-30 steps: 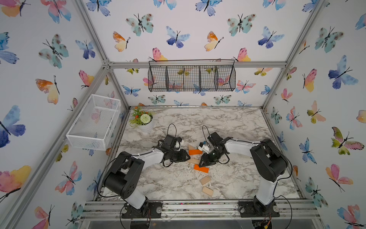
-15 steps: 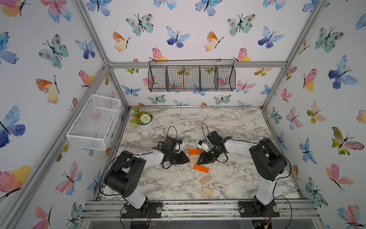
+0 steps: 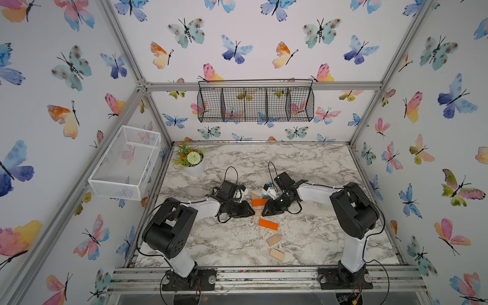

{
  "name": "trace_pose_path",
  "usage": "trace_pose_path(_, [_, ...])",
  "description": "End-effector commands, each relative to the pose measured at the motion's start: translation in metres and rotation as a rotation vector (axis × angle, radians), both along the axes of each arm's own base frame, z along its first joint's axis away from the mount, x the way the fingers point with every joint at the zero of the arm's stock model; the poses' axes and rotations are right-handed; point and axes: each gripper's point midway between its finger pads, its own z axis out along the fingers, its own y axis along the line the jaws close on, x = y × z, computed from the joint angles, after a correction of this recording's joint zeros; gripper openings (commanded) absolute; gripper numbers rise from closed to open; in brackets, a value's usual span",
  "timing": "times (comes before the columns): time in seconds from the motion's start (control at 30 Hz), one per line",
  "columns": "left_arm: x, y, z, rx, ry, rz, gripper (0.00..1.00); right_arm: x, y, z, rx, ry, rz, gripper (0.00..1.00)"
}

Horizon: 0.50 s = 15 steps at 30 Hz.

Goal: Assemble a carrot with building blocks
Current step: Assemble the building block at the center of the board.

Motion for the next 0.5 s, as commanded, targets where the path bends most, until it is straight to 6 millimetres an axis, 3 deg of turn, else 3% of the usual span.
trace_pose_path(0.0, [0.006, 0.008, 0.005, 0.073, -0.039, -0.004, 0.56, 0.002, 0.0, -0.003, -0.019, 0.007, -0.002, 0.38])
trace_pose_path(0.23, [0.003, 0.023, 0.006, 0.15, -0.07, -0.012, 0.56, 0.001, -0.001, -0.004, -0.024, 0.008, 0.0, 0.4])
trace_pose_path(0.47, [-0.004, 0.021, -0.014, 0.123, -0.032, -0.011, 0.47, 0.001, -0.002, -0.005, -0.026, 0.011, -0.001, 0.4])
